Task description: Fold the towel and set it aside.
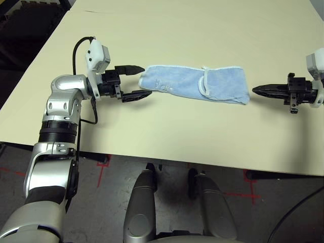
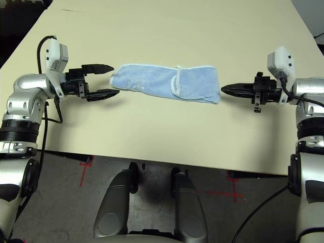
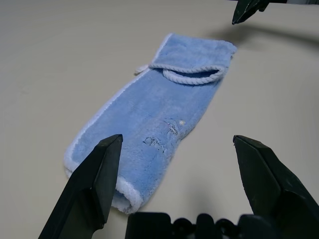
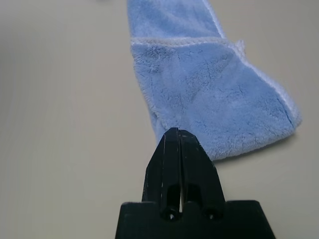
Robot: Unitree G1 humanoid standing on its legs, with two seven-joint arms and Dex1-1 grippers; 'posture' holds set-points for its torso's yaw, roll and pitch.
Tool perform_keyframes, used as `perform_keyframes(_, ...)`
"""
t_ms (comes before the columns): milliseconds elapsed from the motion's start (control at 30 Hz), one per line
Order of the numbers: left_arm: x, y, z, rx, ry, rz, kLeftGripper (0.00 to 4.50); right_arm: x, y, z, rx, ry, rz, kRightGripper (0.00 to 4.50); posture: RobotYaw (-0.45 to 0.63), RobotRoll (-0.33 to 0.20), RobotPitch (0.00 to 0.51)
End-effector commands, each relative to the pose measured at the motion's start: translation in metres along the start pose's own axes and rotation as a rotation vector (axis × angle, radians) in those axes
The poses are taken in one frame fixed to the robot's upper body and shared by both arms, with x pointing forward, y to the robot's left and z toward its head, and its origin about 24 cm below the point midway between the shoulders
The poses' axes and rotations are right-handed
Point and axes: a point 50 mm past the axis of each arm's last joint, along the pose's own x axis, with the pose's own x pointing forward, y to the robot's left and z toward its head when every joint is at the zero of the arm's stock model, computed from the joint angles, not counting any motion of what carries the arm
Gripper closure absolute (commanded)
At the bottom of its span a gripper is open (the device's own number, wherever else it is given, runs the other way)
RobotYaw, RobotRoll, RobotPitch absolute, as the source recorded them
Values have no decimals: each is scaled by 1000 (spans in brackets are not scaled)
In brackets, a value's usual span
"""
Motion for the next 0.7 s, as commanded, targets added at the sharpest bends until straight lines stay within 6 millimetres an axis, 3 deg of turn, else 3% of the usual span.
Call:
perform_keyframes(33,-8,-3,-8,-54,-13,44,0,-9,4,1,8,-8,-3,3502,22,0,274)
perform_keyframes(200,-14,-7,-6,-90,-28,78,0,-10,9,0,28,-17,-20,1654,24,0,273)
perform_keyframes(333,-18,-2,5,-374,-87,172,0,-4,11,2,38,-40,-19,186,28,0,275)
perform_keyframes(700,-14,0,12,-1077,1,289,0,6,12,7,37,-70,-5,50,33,0,273)
